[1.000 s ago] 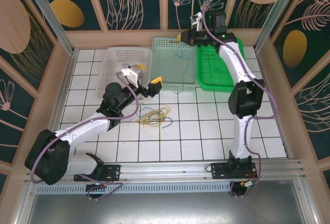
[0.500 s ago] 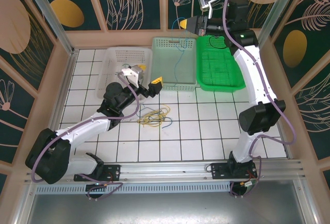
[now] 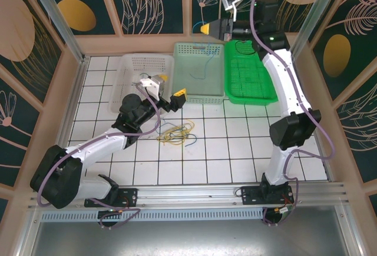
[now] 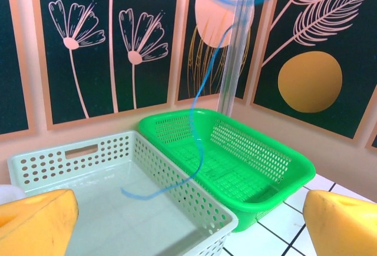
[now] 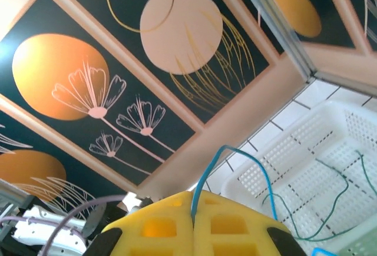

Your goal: Untangle the cables

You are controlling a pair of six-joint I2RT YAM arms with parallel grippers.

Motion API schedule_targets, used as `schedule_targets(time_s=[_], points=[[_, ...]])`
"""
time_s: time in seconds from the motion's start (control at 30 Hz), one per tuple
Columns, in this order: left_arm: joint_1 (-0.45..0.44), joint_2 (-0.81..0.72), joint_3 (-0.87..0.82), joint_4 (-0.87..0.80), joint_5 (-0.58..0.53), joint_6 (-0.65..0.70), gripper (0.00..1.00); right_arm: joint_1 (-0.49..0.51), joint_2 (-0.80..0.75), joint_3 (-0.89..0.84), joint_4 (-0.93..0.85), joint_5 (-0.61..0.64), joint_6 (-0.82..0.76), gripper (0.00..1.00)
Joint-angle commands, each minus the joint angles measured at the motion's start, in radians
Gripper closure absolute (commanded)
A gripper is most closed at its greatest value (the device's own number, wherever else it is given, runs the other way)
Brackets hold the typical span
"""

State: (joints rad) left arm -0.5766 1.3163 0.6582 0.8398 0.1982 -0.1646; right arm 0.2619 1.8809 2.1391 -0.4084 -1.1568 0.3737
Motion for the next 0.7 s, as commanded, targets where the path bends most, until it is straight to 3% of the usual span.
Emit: schedule_targets(time_s=[0.0,0.17,0.47,0.67], points=[[0.004,-0.021,-0.002,0.014,-0.008,0.010,0.02,0.007,-0.060,-0.123,0.001,-0.002,-0.056,1.00],[0.003,-0.013,0.003,0.029,0.000,0.001,0.02,-0.015,-0.049,-0.129,0.101,0.065,-0.001,1.00],[0.004,-0.023,-0.017,0.028,-0.014,0.001,0.02,-0.026,0.153,0.206,-0.014,0.063,0.016,1.00],[0.003,-0.032,-0.014,0.010,-0.019,0.015,0.02,-0.052,0.251,0.227,-0.036,0.078,0.006,1.00]])
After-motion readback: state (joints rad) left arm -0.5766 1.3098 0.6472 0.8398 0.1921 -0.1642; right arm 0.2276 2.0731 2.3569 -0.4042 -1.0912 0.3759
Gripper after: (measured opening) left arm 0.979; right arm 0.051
